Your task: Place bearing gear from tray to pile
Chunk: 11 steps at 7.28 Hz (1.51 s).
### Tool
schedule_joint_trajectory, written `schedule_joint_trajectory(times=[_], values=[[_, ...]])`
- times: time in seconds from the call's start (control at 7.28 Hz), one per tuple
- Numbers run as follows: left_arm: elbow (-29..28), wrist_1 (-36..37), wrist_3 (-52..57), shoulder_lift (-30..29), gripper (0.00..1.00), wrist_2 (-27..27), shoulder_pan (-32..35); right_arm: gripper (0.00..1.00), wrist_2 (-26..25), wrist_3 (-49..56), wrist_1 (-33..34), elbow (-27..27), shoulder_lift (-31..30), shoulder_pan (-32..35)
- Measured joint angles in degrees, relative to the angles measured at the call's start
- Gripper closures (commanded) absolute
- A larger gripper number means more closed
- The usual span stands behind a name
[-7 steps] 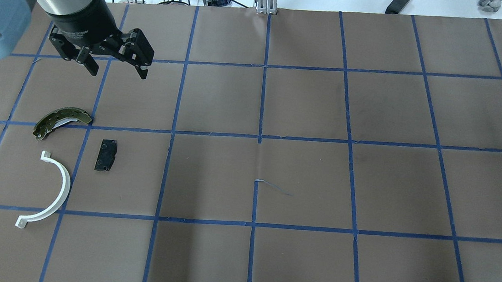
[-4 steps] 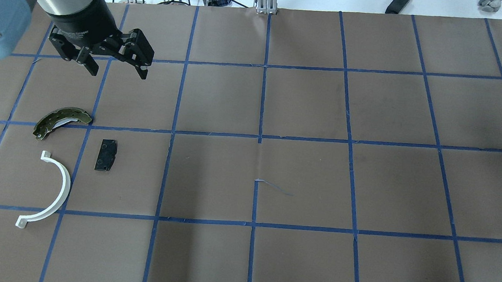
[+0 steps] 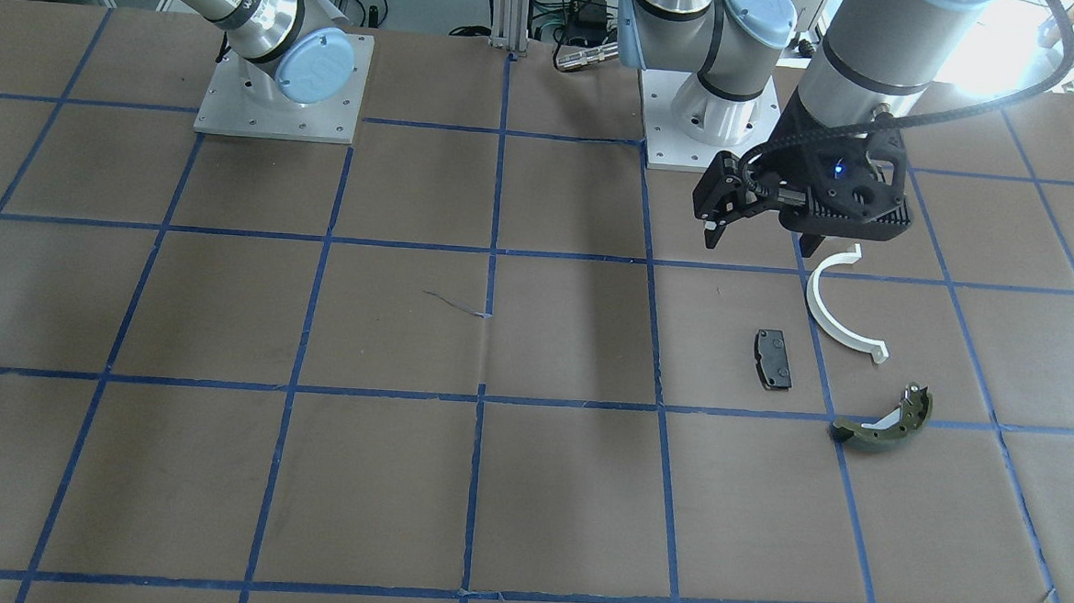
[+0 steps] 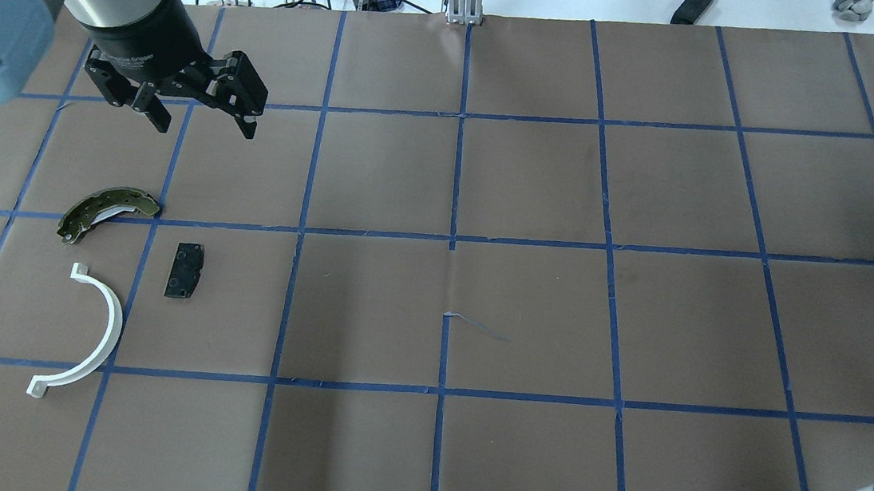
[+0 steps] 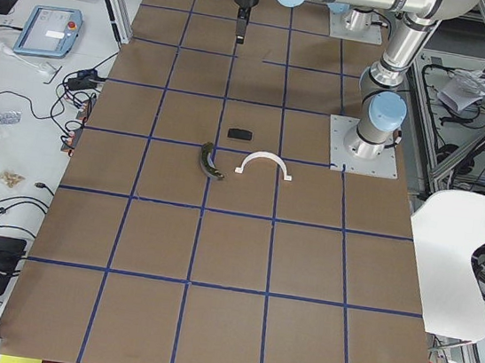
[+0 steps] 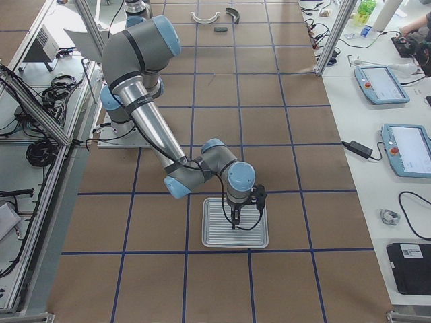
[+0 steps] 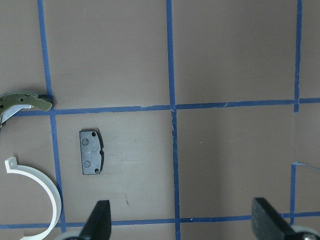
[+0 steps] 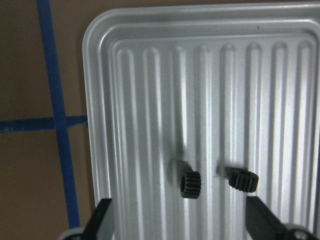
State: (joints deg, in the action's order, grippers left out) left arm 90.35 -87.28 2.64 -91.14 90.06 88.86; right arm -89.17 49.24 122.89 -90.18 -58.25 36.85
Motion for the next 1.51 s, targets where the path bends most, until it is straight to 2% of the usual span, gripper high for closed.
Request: schedule_joint_trajectory(times=[0.27, 0.69, 0.82, 0.96, 1.1, 1.24, 1.51], values=[[0.0, 0.0, 0.0, 0.0, 0.0, 0.0, 0.0, 0.25, 0.1, -0.8, 0.3, -0.2, 0.7, 0.0], [0.0, 0.0, 0.0, 0.0, 0.0, 0.0, 0.0, 0.34, -0.4, -0.9, 0.7, -0.1, 1.8, 0.0], [0.0, 0.0, 0.0, 0.0, 0.0, 0.0, 0.0, 0.41, -0.4, -0.8, 1.0, -0.1, 2.0, 0.0], [0.0, 0.0, 0.0, 0.0, 0.0, 0.0, 0.0, 0.41, -0.3, -0.8, 1.5, -0.1, 2.3, 0.0], [0.0, 0.0, 0.0, 0.0, 0.0, 0.0, 0.0, 0.46, -0.3, -0.7, 2.1, -0.1, 2.8, 0.0], [-0.1, 0.0, 0.0, 0.0, 0.0, -0.1, 0.0, 0.61, -0.4, -0.7, 2.7, -0.1, 3.2, 0.0], [-0.1, 0.0, 0.0, 0.0, 0.0, -0.1, 0.0, 0.83, -0.4, -0.6, 3.1, -0.2, 3.3, 0.0]])
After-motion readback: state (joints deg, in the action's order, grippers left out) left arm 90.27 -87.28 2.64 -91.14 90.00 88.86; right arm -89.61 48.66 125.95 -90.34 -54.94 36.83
